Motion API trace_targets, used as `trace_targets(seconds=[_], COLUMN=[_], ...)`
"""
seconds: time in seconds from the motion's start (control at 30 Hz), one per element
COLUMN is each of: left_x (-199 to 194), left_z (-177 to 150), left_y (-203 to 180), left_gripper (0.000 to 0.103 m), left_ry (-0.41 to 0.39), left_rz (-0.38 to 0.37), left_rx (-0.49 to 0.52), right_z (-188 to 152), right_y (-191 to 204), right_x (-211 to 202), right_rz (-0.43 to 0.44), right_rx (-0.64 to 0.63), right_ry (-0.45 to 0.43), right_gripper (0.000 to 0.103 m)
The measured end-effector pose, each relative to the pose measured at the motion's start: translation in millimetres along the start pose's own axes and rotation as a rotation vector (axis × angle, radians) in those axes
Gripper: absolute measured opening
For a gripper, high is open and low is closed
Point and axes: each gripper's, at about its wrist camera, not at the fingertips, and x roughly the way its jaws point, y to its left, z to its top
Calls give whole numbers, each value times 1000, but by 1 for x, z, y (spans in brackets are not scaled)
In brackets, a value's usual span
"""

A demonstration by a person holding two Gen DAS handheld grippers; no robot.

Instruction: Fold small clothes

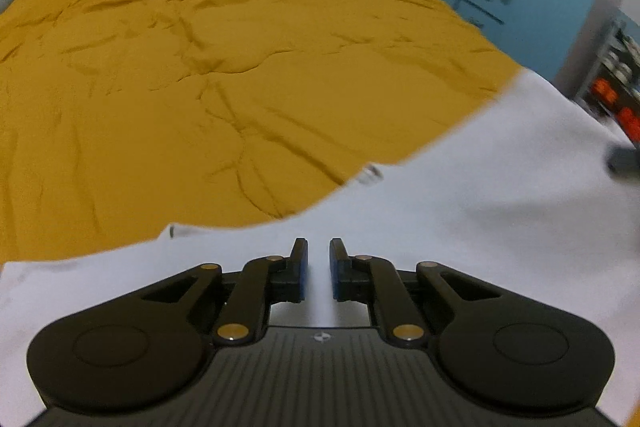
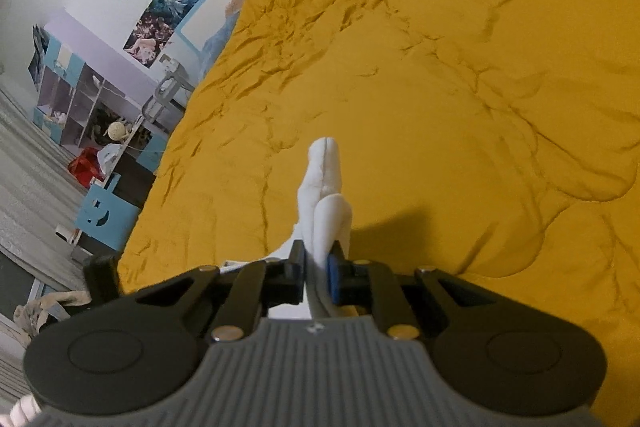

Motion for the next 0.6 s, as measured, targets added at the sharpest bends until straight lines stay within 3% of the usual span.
trace_targets(seconds=[0.23, 0.4, 0.5, 0.6], left_x=[-39, -36, -34, -54], left_z=[-49, -82, -89, -90], left_y=[-29, -47, -53, -55], left_gripper=[11, 11, 11, 11], left_ry=[54, 103, 82, 61], left_rz=[-42, -40, -9, -25], left_rx=[65, 87, 90, 80], right_z=[8, 14, 17, 22], right_y=[33, 58, 71, 83], right_x=[-3, -2, 0, 2], right_rz=[9, -6, -17, -43], right_rx=[46, 36, 31, 29], right_ry=[-3, 9, 22, 30], right_gripper=[6, 6, 6, 6])
